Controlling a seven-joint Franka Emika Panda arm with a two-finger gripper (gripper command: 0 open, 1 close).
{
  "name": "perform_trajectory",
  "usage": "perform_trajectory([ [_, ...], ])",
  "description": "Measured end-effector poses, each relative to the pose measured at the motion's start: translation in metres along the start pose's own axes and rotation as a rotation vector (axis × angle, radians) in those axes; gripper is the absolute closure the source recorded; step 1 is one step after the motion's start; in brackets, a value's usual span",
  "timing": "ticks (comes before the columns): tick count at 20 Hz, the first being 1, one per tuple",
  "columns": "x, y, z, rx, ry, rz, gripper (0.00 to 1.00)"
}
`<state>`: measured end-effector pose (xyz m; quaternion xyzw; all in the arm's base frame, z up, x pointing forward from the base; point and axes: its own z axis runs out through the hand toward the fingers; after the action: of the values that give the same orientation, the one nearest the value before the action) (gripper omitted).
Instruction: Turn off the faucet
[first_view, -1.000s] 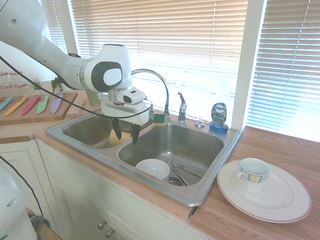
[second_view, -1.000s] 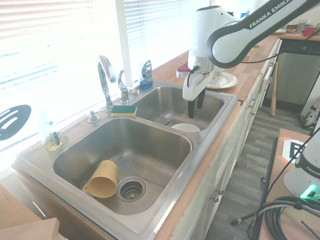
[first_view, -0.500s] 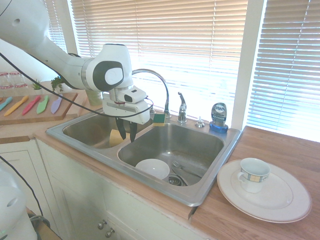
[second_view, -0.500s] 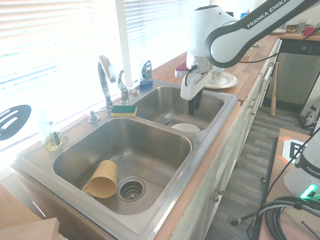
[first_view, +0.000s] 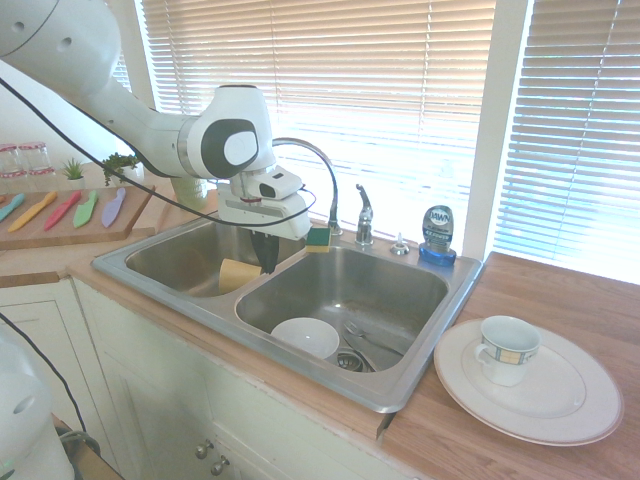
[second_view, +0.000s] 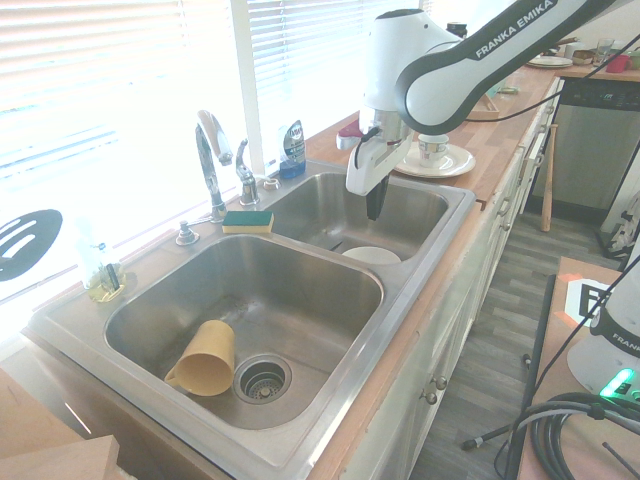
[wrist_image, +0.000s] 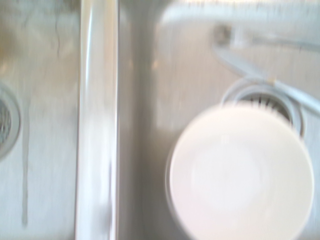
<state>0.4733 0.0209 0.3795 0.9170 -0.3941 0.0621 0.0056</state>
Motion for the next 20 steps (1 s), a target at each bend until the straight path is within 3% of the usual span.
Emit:
perform_trajectory([
  [5,0.044,-0.048,-0.004,0.047,0.116,-0.016,1.0],
  [11,0.086,-0.088,-0.008,0.249,0.295,-0.035,1.0],
  [15,0.096,-0.106,-0.016,0.274,0.378,-0.038,1.0],
  [20,0.113,-0.127,-0.024,0.299,0.409,-0.036,1.0],
])
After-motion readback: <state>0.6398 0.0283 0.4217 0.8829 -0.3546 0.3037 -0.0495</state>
